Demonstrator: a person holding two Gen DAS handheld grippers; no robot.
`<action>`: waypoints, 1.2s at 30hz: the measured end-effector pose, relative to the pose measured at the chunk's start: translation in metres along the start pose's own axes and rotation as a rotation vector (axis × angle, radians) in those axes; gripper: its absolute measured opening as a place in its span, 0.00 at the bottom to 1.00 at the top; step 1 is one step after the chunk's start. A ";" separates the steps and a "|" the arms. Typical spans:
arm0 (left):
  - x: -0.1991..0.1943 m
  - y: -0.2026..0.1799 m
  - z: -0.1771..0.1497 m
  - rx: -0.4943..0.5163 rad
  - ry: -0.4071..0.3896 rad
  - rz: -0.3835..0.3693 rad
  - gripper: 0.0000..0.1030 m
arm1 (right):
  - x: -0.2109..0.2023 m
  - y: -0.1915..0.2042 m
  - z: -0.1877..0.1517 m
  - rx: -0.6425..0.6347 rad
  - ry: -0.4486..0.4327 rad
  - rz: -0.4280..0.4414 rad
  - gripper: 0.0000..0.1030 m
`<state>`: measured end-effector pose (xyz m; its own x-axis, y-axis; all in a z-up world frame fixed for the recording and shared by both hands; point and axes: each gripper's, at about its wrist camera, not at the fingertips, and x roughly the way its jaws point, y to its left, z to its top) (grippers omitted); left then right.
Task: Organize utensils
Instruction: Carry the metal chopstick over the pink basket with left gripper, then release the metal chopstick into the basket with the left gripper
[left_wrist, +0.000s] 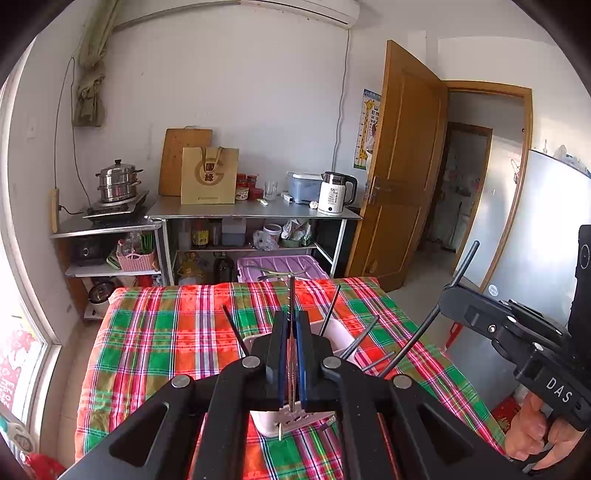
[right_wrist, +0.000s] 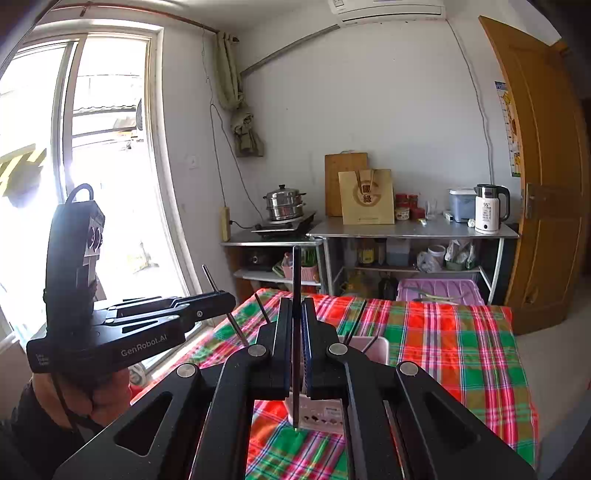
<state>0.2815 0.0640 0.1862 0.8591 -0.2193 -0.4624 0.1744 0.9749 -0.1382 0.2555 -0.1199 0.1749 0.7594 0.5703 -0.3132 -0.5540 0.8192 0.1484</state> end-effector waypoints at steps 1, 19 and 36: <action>0.003 0.000 0.002 0.001 -0.002 0.004 0.04 | 0.003 0.000 0.003 0.001 -0.006 -0.001 0.04; 0.093 0.025 -0.046 -0.011 0.130 0.002 0.04 | 0.073 -0.027 -0.025 0.025 0.100 -0.058 0.04; 0.091 0.029 -0.064 -0.055 0.168 0.024 0.20 | 0.063 -0.026 -0.035 -0.001 0.142 -0.062 0.13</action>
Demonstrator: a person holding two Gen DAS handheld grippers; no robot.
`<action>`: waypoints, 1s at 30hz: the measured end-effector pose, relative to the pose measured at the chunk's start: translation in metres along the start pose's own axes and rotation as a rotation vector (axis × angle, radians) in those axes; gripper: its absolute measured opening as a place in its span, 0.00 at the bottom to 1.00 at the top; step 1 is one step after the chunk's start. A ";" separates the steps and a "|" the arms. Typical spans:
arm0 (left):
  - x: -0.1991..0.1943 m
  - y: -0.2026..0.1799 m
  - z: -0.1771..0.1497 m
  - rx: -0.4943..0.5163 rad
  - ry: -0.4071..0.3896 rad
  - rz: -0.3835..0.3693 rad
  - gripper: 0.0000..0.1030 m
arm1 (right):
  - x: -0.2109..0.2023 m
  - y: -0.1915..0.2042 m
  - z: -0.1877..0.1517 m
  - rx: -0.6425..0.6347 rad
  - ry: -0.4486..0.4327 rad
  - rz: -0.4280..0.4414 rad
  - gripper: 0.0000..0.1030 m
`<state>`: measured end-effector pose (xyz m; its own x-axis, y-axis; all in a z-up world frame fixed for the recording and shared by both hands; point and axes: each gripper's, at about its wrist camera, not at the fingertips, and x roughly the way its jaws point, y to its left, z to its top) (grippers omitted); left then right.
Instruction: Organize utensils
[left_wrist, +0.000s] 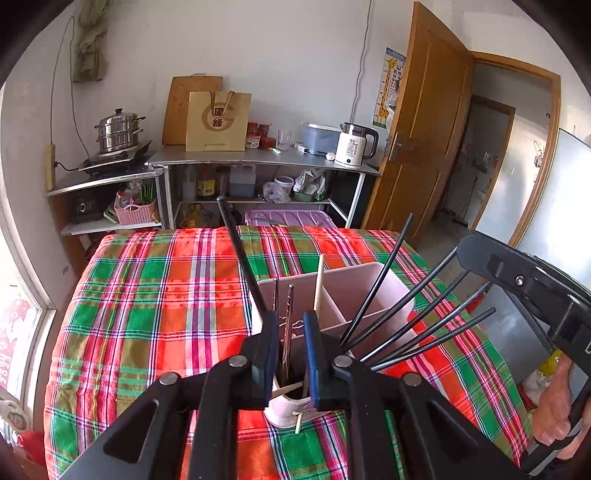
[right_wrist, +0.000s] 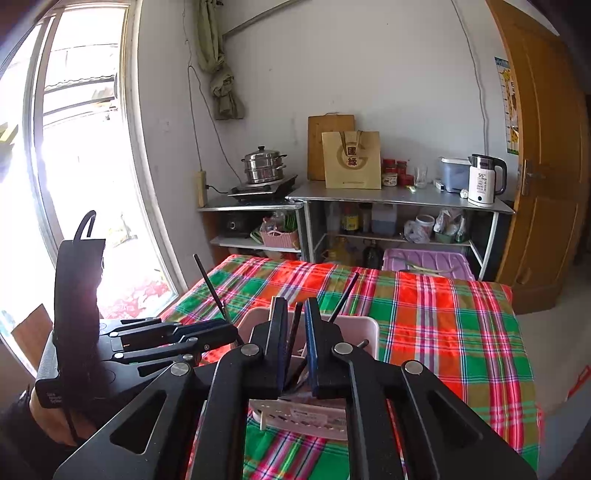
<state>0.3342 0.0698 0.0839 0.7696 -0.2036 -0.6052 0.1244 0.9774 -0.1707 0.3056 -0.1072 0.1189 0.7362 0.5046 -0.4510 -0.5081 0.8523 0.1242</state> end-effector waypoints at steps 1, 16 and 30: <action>-0.006 0.001 0.001 -0.005 -0.014 0.000 0.21 | -0.003 0.000 -0.001 0.003 -0.003 -0.002 0.13; -0.091 -0.023 -0.048 -0.003 -0.147 0.020 0.23 | -0.068 0.009 -0.051 0.004 -0.048 -0.021 0.32; -0.135 -0.056 -0.153 0.007 -0.166 0.051 0.30 | -0.115 0.024 -0.136 0.015 -0.021 -0.089 0.33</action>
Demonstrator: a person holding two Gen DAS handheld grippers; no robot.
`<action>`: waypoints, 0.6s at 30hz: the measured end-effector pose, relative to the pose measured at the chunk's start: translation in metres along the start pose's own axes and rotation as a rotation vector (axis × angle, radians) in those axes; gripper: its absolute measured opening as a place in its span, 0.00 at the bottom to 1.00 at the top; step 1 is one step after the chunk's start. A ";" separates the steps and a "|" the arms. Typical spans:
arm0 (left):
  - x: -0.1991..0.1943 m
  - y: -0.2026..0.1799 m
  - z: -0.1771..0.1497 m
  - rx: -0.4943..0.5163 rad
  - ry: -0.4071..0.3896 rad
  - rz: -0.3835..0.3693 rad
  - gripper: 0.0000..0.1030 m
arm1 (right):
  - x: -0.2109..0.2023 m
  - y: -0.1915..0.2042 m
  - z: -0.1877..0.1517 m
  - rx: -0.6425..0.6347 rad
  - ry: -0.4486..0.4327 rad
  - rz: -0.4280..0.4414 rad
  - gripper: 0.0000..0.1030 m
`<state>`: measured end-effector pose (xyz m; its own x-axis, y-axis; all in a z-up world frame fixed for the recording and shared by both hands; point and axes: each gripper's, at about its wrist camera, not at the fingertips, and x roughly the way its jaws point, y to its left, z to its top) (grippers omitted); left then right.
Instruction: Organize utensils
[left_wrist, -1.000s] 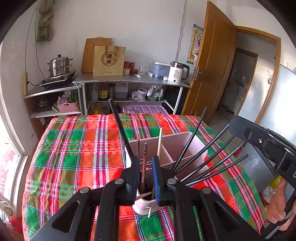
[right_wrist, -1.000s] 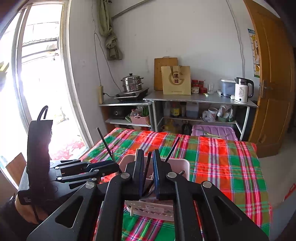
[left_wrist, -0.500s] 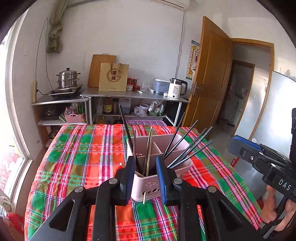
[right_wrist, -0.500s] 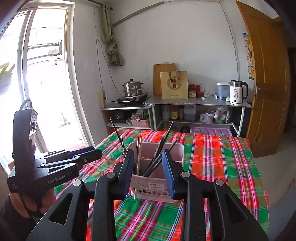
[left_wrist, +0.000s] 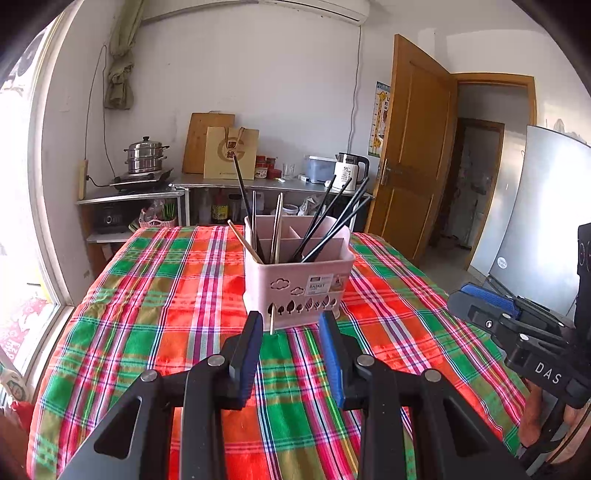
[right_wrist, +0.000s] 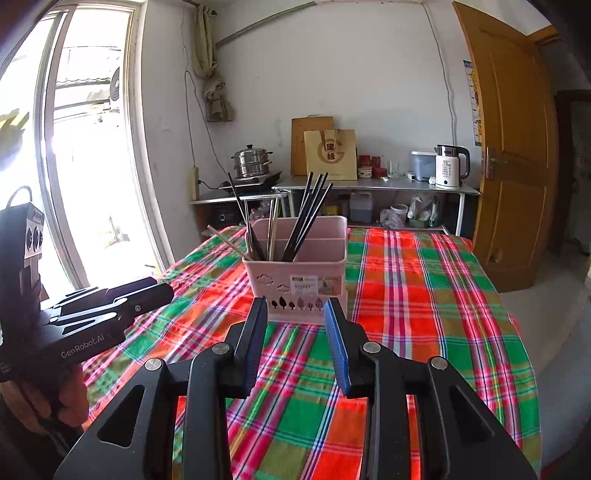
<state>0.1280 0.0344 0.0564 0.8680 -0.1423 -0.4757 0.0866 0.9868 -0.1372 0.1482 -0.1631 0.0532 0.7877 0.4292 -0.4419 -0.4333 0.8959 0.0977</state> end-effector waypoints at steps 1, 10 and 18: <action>-0.002 -0.001 -0.004 0.001 -0.001 0.001 0.30 | -0.002 0.000 -0.005 0.006 0.003 -0.001 0.33; -0.025 -0.009 -0.037 0.021 -0.002 0.038 0.30 | -0.023 0.009 -0.035 0.018 -0.005 -0.006 0.35; -0.031 -0.009 -0.046 0.023 -0.011 0.048 0.30 | -0.028 0.017 -0.047 -0.011 -0.008 -0.014 0.44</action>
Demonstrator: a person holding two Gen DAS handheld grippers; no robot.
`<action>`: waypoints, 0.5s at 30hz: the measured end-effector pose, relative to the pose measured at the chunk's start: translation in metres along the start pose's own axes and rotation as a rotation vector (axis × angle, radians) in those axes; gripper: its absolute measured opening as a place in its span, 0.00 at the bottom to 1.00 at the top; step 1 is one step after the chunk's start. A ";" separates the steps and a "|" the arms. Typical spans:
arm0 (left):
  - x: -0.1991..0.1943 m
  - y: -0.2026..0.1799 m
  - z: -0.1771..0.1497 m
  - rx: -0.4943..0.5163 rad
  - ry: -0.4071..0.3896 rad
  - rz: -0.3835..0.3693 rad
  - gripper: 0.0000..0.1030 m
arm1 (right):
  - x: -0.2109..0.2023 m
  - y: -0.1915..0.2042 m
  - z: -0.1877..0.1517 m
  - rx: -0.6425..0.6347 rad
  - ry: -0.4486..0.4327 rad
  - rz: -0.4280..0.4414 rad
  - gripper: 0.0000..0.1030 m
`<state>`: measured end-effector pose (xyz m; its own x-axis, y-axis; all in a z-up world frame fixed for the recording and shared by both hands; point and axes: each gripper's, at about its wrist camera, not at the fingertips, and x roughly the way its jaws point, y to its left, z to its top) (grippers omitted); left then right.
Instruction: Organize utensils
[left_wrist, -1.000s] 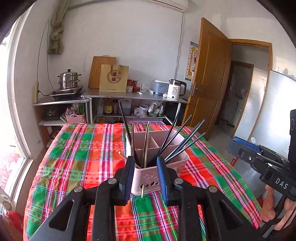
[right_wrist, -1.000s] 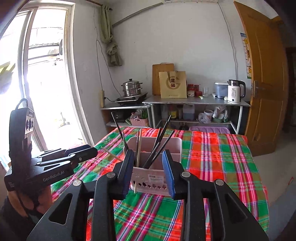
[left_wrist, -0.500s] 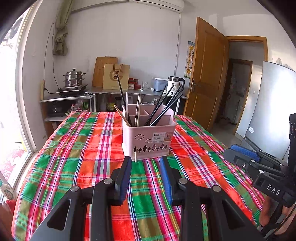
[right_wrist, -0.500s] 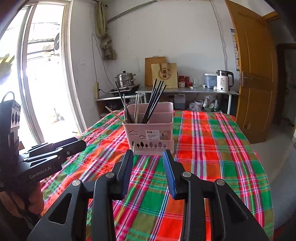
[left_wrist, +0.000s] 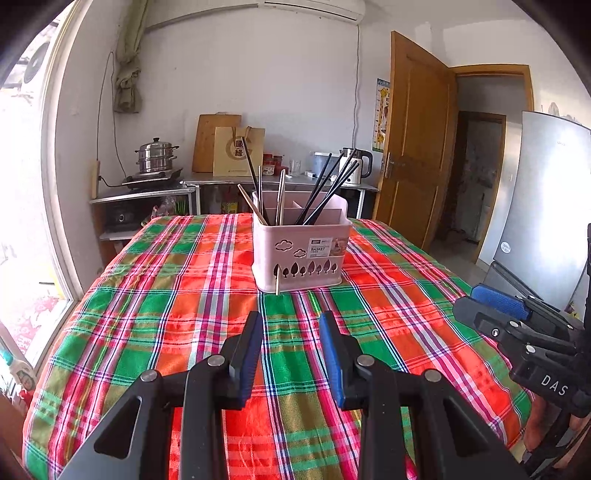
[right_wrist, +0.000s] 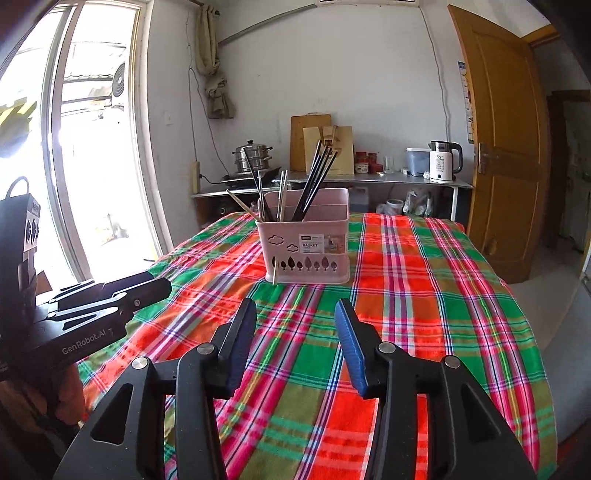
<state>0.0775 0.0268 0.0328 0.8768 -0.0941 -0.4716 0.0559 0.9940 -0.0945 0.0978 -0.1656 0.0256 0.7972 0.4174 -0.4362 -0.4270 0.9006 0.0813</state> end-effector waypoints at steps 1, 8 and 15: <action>0.000 -0.001 0.001 0.001 -0.002 0.001 0.30 | 0.001 0.000 0.000 0.002 0.004 0.002 0.44; -0.002 -0.001 -0.001 0.004 -0.015 0.002 0.30 | 0.002 0.000 -0.004 0.006 0.006 -0.004 0.44; 0.001 -0.002 -0.006 0.008 -0.005 0.016 0.30 | 0.003 0.000 -0.005 0.008 0.016 -0.006 0.44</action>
<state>0.0757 0.0245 0.0269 0.8799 -0.0779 -0.4687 0.0455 0.9957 -0.0801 0.0985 -0.1652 0.0196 0.7927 0.4097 -0.4514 -0.4187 0.9041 0.0853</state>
